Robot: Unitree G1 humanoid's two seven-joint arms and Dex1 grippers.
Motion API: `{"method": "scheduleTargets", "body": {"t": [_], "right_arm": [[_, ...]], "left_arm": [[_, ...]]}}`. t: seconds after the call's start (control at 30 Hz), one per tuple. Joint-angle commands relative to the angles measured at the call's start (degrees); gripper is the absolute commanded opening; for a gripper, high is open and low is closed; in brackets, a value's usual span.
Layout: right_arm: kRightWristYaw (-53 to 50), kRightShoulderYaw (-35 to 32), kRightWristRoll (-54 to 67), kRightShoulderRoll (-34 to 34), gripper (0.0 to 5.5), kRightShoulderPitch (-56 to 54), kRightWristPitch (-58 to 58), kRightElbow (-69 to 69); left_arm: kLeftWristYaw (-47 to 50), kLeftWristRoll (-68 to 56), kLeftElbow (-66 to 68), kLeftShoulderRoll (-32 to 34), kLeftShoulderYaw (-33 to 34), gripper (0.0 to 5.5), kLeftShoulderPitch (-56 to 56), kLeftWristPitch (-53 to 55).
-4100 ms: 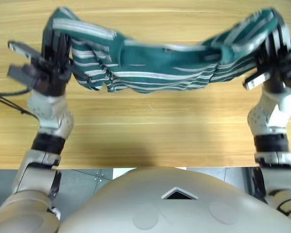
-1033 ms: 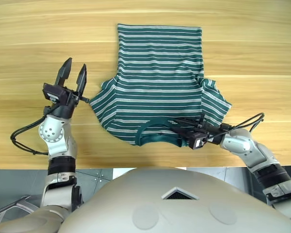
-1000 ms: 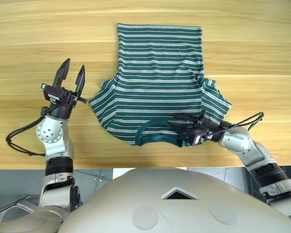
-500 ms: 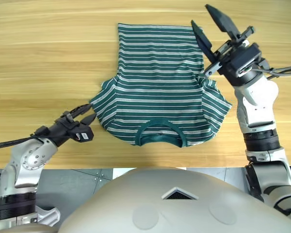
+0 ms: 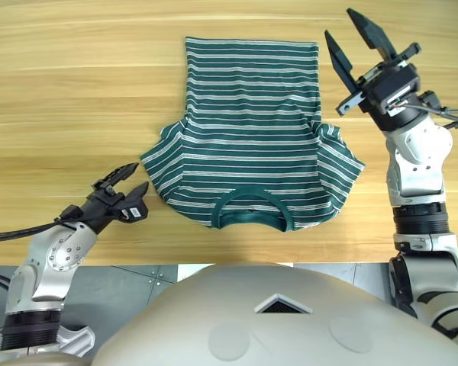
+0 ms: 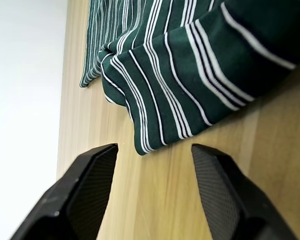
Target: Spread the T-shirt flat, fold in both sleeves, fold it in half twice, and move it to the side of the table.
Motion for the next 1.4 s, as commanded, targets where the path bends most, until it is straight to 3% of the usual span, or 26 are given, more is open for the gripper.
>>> {"method": "scheduleTargets", "body": {"t": [0.03,0.37,0.67,1.07,1.4], "right_arm": [[0.72,-0.71,-0.78,-0.22,1.48,0.08,-0.87,0.40],[-0.37,-2.59,-1.60,0.20,1.48,1.97,-2.26,1.07],[-0.89,-3.12,-1.82,0.61,1.48,2.15,-2.91,1.92],[-0.80,-3.70,-1.80,0.67,1.48,1.40,-2.85,3.39],[-1.10,-3.51,-1.97,1.63,1.48,1.04,-3.23,4.77]], "left_arm": [[-2.03,2.28,1.86,1.57,-3.10,2.75,-0.18,3.16],[0.15,6.81,12.91,4.58,-11.66,2.75,-13.67,5.66],[1.14,5.05,15.26,5.73,-16.53,2.75,-17.15,4.54],[0.66,3.03,14.30,7.55,-20.19,0.81,-16.33,4.90],[4.49,1.86,15.04,7.50,-19.09,0.01,-16.46,5.51]]}}
